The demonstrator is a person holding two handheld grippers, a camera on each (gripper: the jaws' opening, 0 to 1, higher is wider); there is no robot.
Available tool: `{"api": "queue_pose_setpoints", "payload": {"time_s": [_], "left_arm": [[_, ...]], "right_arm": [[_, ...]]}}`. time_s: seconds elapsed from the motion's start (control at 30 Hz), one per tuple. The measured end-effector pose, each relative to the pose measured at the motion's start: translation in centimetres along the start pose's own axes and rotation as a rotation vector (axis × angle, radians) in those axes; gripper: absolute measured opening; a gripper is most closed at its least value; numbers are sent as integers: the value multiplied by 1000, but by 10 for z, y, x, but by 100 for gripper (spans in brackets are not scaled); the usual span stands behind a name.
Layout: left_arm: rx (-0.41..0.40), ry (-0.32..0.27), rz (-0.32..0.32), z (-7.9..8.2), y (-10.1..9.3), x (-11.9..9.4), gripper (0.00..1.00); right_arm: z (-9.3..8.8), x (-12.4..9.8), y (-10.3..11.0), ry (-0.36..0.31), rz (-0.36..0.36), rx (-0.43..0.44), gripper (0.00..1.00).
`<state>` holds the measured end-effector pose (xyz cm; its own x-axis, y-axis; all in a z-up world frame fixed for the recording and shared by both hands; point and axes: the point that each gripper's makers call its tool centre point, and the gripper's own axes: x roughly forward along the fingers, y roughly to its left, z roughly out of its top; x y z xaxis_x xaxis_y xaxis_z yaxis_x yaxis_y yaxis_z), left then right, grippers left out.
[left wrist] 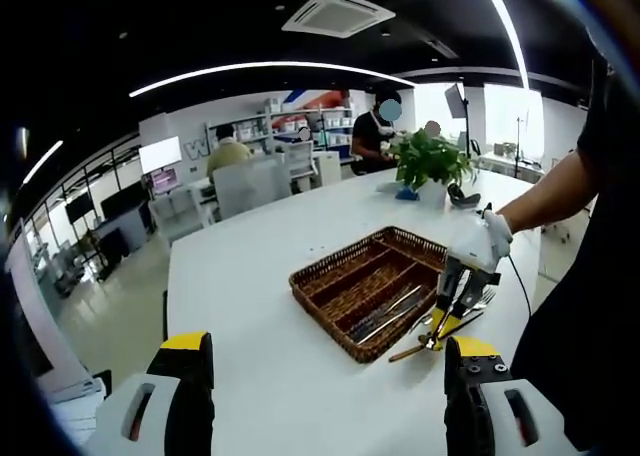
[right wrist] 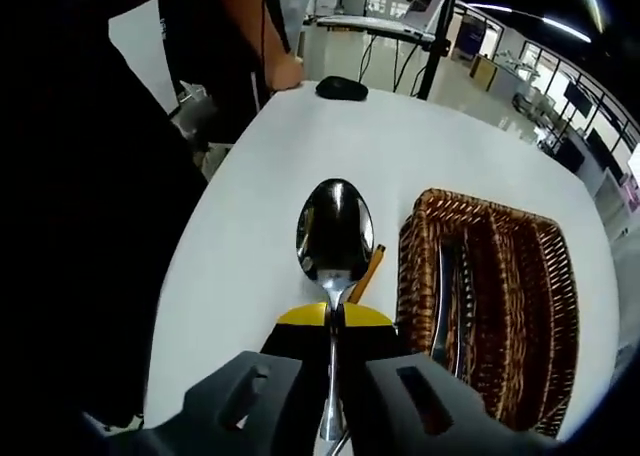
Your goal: Arrange the knives, forks, and spoons in their matching storage slots by inserting each utensil handle-first until every utensil is classified and aligned in the correct compartment
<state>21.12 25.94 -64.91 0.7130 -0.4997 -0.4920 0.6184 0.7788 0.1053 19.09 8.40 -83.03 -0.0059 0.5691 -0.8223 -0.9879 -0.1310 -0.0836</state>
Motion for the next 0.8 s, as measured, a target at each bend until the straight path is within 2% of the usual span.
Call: {"api": "queue_pose_setpoints", "payload": {"time_s": [0.23, 0.27, 0.37, 0.47, 0.63, 0.8], "left_arm": [[-14, 3, -9, -2, -3, 2, 100], [-36, 1, -20, -2, -8, 7, 100], [-43, 8, -67, -5, -23, 16, 100], [-55, 21, -88, -11, -35, 25, 100], [-25, 58, -128, -21, -55, 39, 100], [2, 80, -173, -22, -69, 46, 100]], "right_arm": [[6, -7, -2, -8, -10, 11, 0], [6, -7, -2, -8, -12, 11, 0], [7, -6, -1, -5, -14, 5, 0], [10, -7, 2, -8, -13, -1, 0], [8, -9, 2, -5, -12, -3, 0], [11, -14, 5, -2, -12, -11, 0]]}}
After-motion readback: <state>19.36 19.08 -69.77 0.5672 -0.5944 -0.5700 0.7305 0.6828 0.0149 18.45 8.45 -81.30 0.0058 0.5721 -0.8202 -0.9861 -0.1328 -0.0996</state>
